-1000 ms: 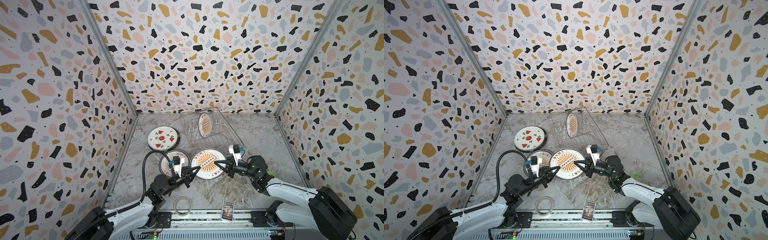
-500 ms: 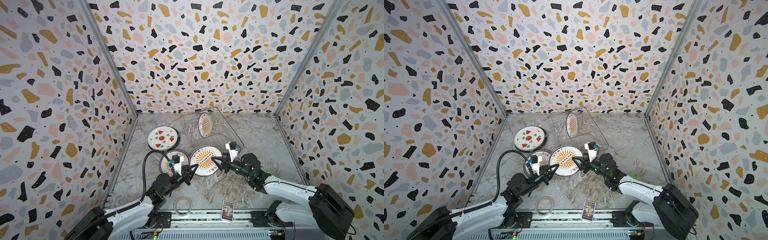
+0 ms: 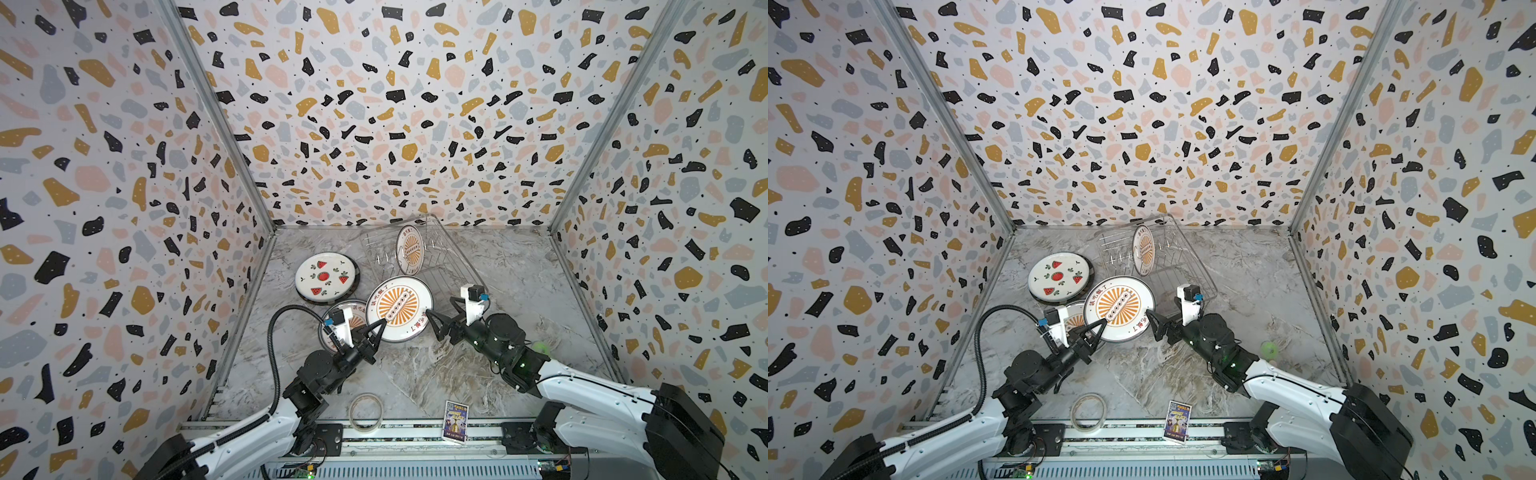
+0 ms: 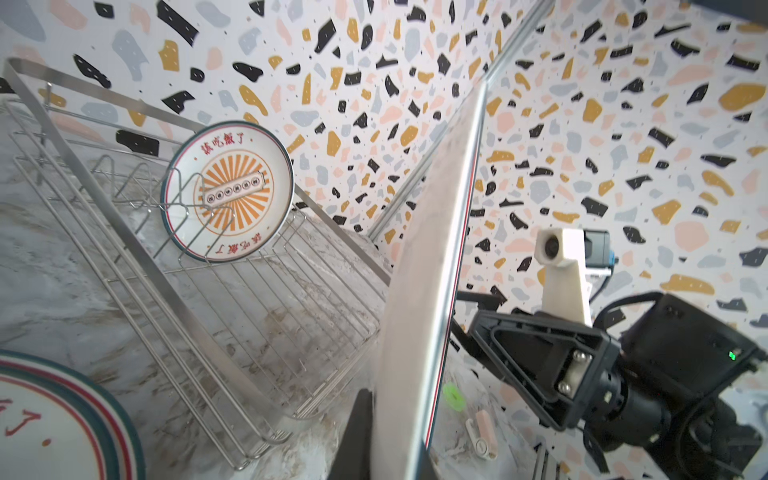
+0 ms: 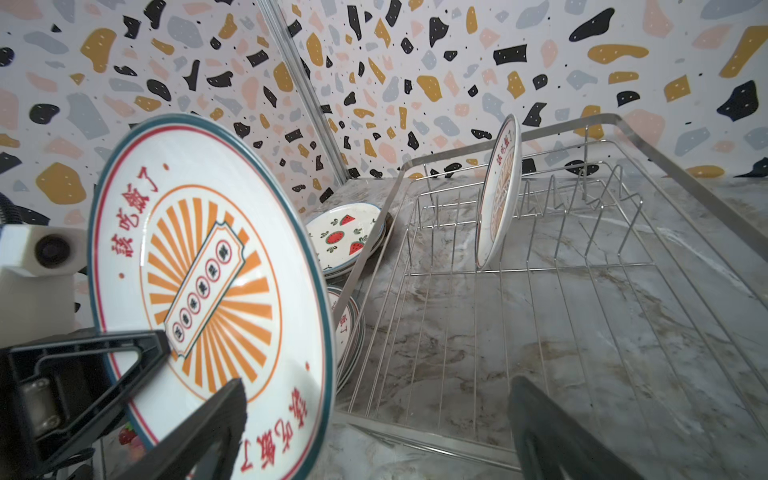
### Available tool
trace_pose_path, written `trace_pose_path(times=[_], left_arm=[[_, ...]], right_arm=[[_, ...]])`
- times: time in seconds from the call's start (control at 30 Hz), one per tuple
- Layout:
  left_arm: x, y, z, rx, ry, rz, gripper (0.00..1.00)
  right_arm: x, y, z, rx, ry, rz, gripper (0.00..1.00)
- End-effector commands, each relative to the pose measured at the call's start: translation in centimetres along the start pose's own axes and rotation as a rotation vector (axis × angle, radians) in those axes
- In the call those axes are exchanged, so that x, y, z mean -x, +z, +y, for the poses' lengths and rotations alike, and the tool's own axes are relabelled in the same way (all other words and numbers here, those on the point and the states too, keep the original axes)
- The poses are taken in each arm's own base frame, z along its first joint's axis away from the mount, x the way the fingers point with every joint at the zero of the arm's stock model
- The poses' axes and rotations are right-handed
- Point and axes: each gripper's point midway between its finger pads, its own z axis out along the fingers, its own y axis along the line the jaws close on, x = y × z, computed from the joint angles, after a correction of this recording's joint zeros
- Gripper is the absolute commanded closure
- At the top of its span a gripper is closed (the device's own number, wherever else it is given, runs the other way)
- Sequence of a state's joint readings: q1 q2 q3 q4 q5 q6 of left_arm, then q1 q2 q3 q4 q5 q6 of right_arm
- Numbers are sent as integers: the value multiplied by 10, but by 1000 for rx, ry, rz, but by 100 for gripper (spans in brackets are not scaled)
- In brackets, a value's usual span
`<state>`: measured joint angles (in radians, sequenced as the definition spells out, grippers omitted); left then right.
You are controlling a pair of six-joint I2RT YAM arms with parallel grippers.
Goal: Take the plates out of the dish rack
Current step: 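Open the right gripper and draw it back while the left gripper holds the plate, then lower the plate onto the sunburst stack with the left gripper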
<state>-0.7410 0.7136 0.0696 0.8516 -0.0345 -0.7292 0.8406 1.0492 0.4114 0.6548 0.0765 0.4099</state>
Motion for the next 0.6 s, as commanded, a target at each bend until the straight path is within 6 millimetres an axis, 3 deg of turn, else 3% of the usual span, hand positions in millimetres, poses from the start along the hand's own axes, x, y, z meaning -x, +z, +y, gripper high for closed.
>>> trace_pose_path(times=[0.0, 0.17, 0.3, 0.4, 0.57], left_arm=[[36, -10, -1, 16, -115, -168, 100], [52, -25, 12, 75, -214, -262, 100], [57, -34, 29, 162, -285, -307, 100], [55, -39, 43, 224, -384, -328, 100], [46, -44, 65, 302, -523, -357, 100]], right_arm=[[15, -6, 8, 20, -37, -51, 1], [26, -7, 38, 112, -116, -90, 1], [33, -4, 48, 126, -127, -113, 1], [34, 3, 53, 135, -129, -98, 1], [33, 16, 85, 282, -157, -56, 1]])
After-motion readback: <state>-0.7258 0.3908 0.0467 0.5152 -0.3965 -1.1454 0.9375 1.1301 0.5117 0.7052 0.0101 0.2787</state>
